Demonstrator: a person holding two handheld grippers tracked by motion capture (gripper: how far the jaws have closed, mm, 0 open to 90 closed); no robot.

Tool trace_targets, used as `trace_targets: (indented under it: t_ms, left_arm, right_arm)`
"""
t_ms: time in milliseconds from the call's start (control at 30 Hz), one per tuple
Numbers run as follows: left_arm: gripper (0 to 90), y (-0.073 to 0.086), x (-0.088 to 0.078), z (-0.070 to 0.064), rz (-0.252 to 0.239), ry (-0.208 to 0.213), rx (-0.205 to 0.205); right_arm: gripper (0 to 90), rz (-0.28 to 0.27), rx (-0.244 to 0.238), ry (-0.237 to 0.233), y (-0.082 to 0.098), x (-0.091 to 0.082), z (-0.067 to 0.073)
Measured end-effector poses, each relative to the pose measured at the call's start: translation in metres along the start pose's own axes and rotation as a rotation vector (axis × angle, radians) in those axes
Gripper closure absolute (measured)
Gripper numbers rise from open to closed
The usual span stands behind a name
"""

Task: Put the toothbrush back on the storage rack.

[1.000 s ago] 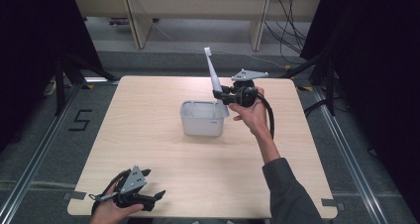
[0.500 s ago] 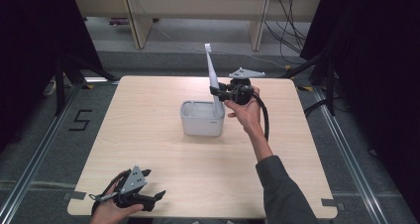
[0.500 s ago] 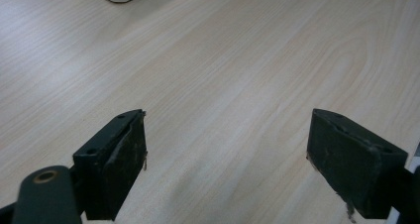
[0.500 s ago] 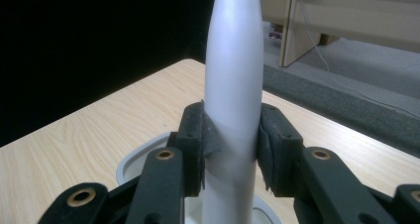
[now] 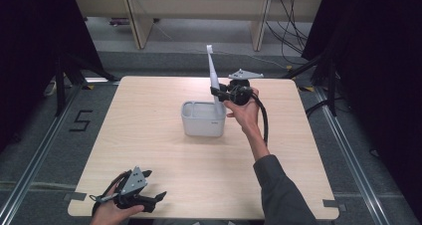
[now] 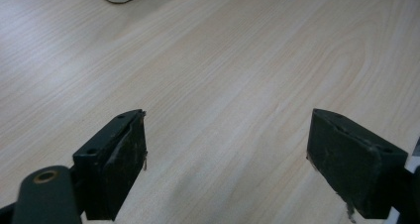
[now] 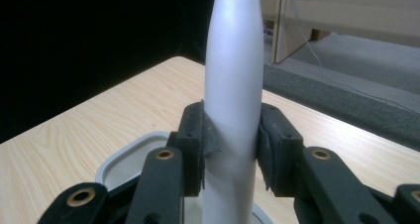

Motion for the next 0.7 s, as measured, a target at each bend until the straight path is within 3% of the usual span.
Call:
trace_targets:
  t_ms: [200,333,367,700]
  left_arm:
    - [15.1,0.001,-0.001,0.001,0.013,-0.002,0.014]
    - [15.1,0.0,0.0,0.0,-0.003,0.002,-0.003]
    - [15.1,0.001,-0.001,0.001,0.014,0.004,0.015]
    - [15.1,0.001,0.0,0.001,0.01,0.002,0.021]
  right_arm:
    - [66.5,-0.01,-0.007,0.011,0.002,0.001,-0.002]
    - [66.5,0.001,0.008,0.017,0.007,0.001,-0.003]
    - [66.5,-0.005,0.007,0.022,0.008,0.001,-0.003]
    - [66.5,0.006,0.002,0.019,0.014,-0.002,-0.003]
Point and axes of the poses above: each handheld gripper's, and its own axes: x roughly forward along the jaws, y roughly out of its underside, z roughly to its left, the point moved 10 cm from there along x, roughly forward along the jaws, and after that the axes turned 6 degrees about y, right-handed, at the moved point
